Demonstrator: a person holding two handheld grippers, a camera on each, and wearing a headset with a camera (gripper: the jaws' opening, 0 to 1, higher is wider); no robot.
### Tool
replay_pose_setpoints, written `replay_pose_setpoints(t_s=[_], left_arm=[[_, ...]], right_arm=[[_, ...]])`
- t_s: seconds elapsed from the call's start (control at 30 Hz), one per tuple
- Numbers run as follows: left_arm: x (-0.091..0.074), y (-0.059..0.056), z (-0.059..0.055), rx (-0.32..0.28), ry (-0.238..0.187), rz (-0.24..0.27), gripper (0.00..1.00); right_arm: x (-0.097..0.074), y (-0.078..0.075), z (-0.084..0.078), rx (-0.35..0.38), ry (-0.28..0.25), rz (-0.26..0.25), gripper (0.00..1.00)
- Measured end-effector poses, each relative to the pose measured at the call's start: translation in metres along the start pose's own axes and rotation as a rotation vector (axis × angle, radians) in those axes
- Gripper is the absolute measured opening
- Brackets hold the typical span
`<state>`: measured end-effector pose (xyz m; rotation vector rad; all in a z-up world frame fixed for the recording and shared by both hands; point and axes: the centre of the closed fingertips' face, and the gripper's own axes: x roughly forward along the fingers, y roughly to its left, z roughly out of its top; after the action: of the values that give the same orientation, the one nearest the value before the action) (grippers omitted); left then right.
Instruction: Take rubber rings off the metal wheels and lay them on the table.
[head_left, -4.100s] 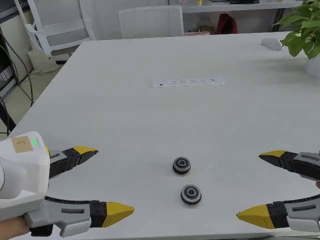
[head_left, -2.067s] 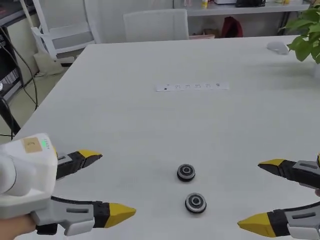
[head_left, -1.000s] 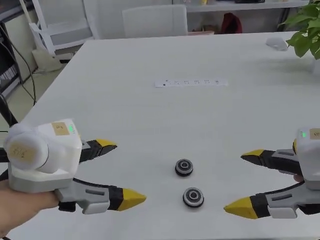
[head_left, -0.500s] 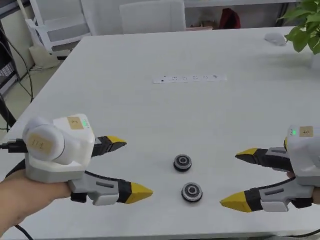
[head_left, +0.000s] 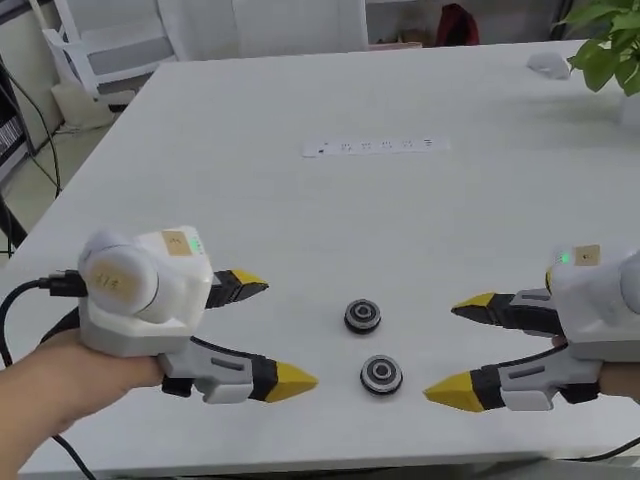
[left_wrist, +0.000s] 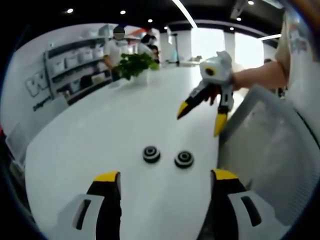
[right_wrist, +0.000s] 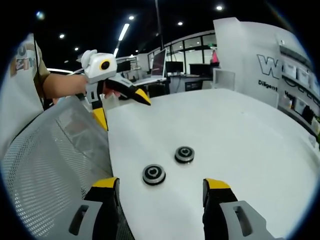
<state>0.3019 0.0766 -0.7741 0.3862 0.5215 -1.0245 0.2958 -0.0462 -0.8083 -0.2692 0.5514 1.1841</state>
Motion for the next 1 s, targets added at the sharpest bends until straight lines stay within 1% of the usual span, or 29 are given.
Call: replay_pose_setpoints(t_s=[0.1,0.37,0.6,0.73,0.87,1.0], left_arm=[[0.003,0.0,-0.001,0.003,0.003,-0.006,0.74],[0.013,-0.002,-0.007,0.005,0.021,-0.031,0.72],[0.022,-0.004,-0.006,0.002,0.022,-0.052,0.7],[0.028,-0.006,-0.009,0.019,0.038,-0.062,0.68],[0.032,-0.011,-0.011,0.032,0.051,-0.08,0.67],[0.036,-0.012,-0.014,0.046,0.069,-0.089,0.67]], right_arm=[[0.005,-0.002,-0.005,-0.004,0.012,0.006,0.65],[0.012,-0.004,-0.014,0.014,0.016,0.011,0.59],[0.017,-0.006,-0.019,0.016,0.025,0.019,0.56],[0.02,-0.004,-0.021,0.002,0.034,0.027,0.53],[0.022,-0.003,-0.023,0.001,0.042,0.032,0.51],[0.024,-0.003,-0.025,-0.003,0.047,0.037,0.48]])
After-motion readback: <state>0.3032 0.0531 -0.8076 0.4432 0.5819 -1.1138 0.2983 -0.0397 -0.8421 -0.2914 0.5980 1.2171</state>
